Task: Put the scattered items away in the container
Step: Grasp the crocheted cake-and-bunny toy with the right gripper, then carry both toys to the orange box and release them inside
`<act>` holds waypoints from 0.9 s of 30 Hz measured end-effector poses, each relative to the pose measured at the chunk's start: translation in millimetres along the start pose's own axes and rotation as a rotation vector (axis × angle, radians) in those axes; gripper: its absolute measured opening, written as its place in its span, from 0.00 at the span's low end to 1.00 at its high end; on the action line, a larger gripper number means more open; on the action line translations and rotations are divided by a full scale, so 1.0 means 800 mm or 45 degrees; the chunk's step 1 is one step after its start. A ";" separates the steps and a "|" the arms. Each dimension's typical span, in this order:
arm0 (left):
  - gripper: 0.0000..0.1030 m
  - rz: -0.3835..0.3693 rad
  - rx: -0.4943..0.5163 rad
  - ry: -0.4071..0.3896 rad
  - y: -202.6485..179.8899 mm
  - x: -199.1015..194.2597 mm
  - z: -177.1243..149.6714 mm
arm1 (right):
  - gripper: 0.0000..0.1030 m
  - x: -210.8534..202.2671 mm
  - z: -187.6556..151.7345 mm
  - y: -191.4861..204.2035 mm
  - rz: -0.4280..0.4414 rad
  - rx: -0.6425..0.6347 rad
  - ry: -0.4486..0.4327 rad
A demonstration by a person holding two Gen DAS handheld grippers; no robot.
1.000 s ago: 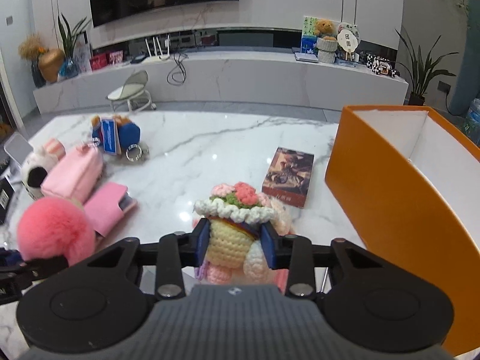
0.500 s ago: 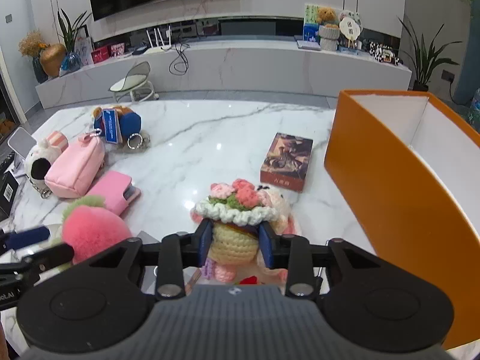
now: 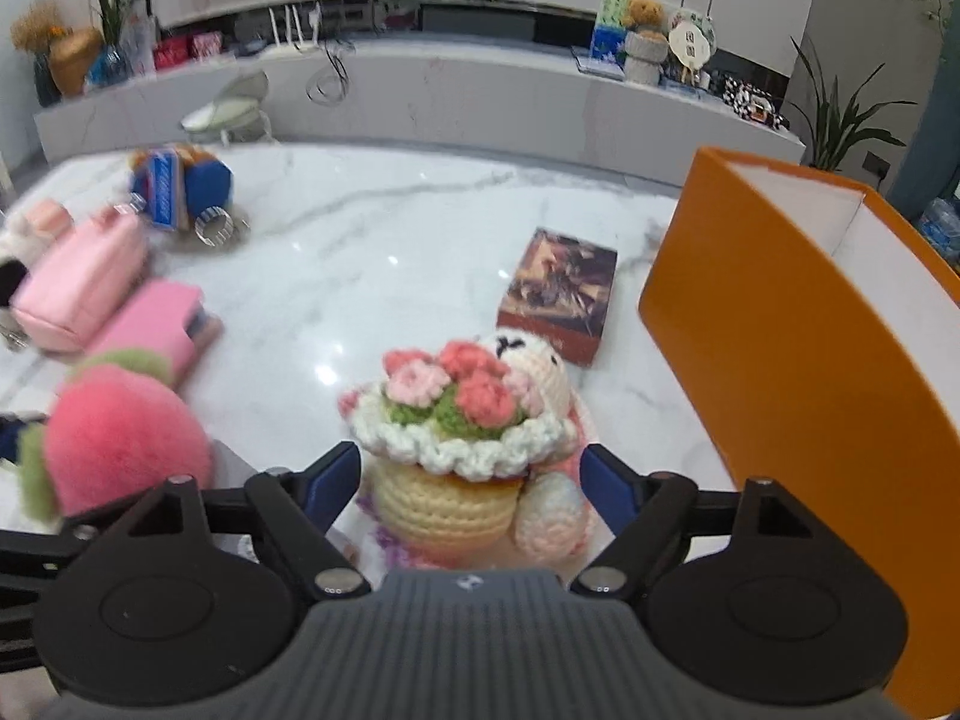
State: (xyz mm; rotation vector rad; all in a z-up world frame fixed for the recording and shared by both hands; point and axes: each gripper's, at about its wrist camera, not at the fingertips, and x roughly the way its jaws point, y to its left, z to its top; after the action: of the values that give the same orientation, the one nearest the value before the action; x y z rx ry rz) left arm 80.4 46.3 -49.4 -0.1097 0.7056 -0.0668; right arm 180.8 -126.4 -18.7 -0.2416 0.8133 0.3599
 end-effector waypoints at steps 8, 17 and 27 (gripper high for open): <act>0.54 -0.059 -0.055 0.042 0.013 0.006 0.001 | 0.61 -0.004 0.004 -0.010 0.080 0.101 0.005; 0.52 -0.059 -0.064 0.009 0.015 -0.015 0.010 | 0.59 -0.043 0.012 -0.024 0.106 0.148 -0.101; 0.49 -0.062 -0.047 -0.058 0.011 -0.065 0.042 | 0.58 -0.103 0.037 -0.041 0.187 0.199 -0.242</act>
State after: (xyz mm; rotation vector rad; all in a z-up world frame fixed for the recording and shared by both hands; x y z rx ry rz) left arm 62.8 62.7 8.3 -0.1634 0.6589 -0.0973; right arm 161.0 -164.3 64.7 -0.0011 0.6691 0.4476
